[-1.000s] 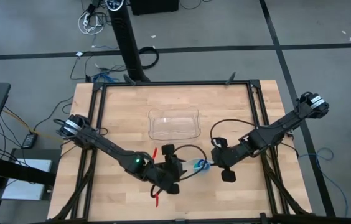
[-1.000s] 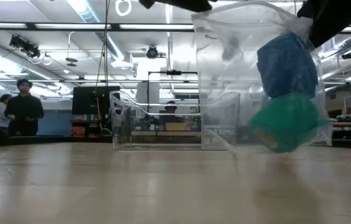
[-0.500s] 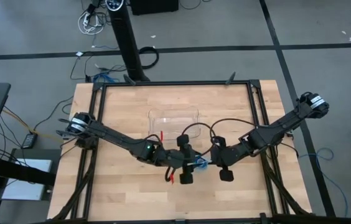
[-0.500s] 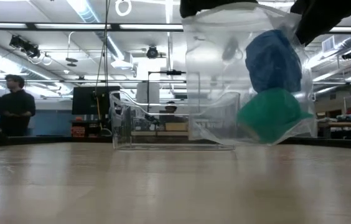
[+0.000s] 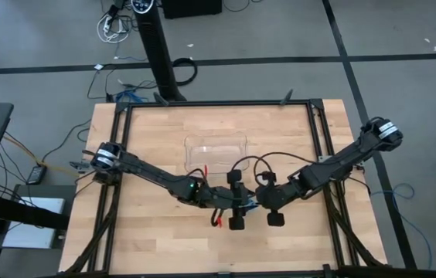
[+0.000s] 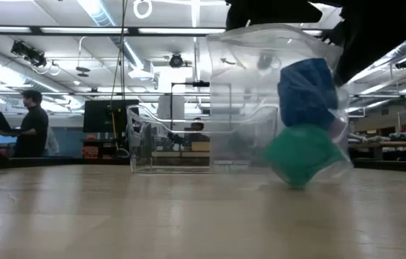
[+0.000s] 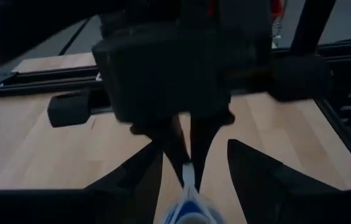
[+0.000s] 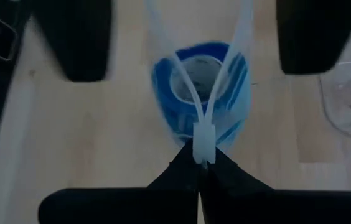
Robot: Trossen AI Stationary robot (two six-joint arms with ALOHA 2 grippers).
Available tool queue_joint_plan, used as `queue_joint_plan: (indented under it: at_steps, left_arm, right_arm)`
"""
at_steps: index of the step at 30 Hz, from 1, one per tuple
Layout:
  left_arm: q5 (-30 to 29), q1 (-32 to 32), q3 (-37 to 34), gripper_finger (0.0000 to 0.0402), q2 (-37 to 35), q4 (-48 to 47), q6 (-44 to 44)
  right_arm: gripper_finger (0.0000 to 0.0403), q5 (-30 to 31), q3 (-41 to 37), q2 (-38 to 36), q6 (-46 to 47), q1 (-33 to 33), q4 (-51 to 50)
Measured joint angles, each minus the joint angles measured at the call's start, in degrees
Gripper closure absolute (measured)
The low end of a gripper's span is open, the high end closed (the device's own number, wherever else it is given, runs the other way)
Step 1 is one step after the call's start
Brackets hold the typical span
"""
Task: Roll bandage
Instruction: Put the rolled blue bandage into the transparent zip bag
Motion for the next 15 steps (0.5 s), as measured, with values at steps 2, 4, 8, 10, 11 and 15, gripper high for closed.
queue_joint_plan:
  at_steps: [2, 4, 8, 10, 11, 15]
  left_arm:
    - [0.7, 0.3, 0.0, 0.0214, 0.3, 0.0, -0.2]
    - [1.4, 0.5, 0.0, 0.0214, 0.5, -0.8, -0.2]
    - [1.8, 0.5, 0.0, 0.0214, 0.7, -0.8, -0.2]
    - [1.9, 0.5, 0.0, 0.0214, 0.8, -1.7, -0.3]
    - [1.9, 0.5, 0.0, 0.0214, 0.9, -1.9, -0.3]
    - [1.1, 0.7, 0.0, 0.0227, 0.9, -1.9, 0.2]
  right_arm:
    - [0.0403, 0.6, 0.0, 0.6, -0.2, -0.2, 0.5]
    - [0.0403, 1.3, 0.0, 0.7, -0.6, -0.3, 1.0]
    - [0.0403, 1.9, 0.0, 0.5, -1.5, -0.7, 1.9]
    - [0.0403, 1.8, 0.0, 0.2, -1.6, -0.8, 2.6]
    - [0.0403, 1.8, 0.0, 0.1, -1.8, -0.8, 2.9]
    - [0.0403, 1.8, 0.0, 0.0, -2.0, -0.8, 4.3]
